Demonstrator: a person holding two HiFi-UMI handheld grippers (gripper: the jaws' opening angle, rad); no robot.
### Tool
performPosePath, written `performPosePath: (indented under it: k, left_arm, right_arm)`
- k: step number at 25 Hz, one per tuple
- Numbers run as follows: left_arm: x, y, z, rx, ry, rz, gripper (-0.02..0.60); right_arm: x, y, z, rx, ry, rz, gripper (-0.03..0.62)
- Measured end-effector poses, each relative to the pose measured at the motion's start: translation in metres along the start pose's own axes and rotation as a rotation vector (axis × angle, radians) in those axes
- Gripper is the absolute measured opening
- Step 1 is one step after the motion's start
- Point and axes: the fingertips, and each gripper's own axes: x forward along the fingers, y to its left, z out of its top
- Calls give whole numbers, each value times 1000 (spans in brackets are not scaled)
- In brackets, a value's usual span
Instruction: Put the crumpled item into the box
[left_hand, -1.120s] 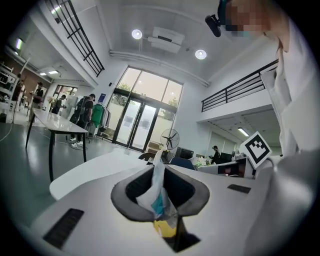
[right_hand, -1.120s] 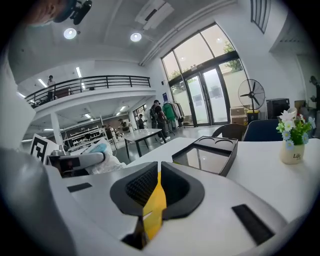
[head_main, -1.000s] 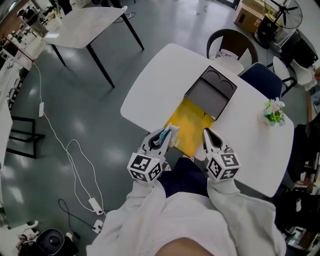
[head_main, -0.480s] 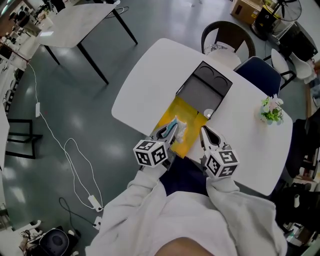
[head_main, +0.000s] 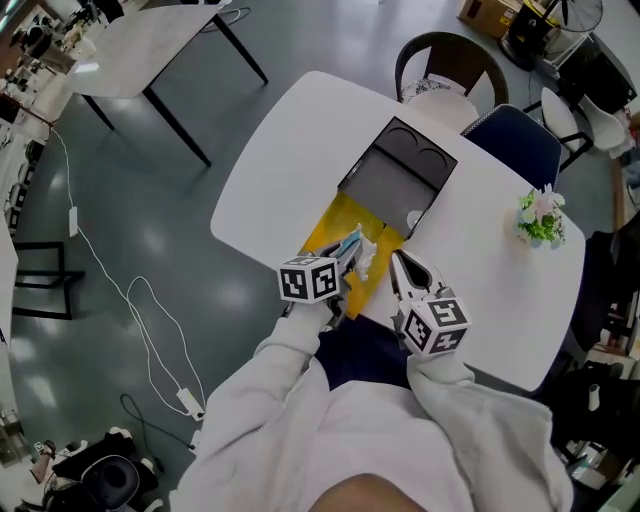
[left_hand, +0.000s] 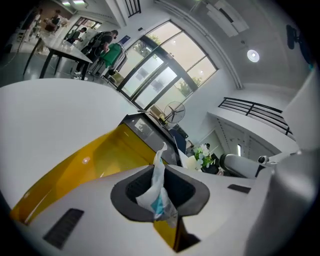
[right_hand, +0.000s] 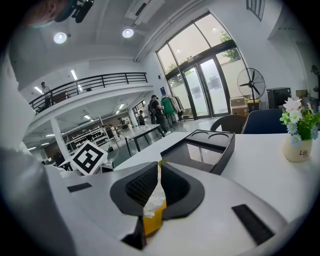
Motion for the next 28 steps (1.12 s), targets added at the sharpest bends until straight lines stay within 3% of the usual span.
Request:
performPosePath:
  k: [7,16,28]
  left_arm:
    - [30,13,-14,32,124,56,57]
    - [41,27,-22,209,223,160,57]
    - [45,39,-26,298,242,199,78]
  right_arm:
    - [3,-8,-8,23,28,10,43]
    - [7,-14,-9,34,42,18,43]
    - [9,-16,-14,29,55,19,43]
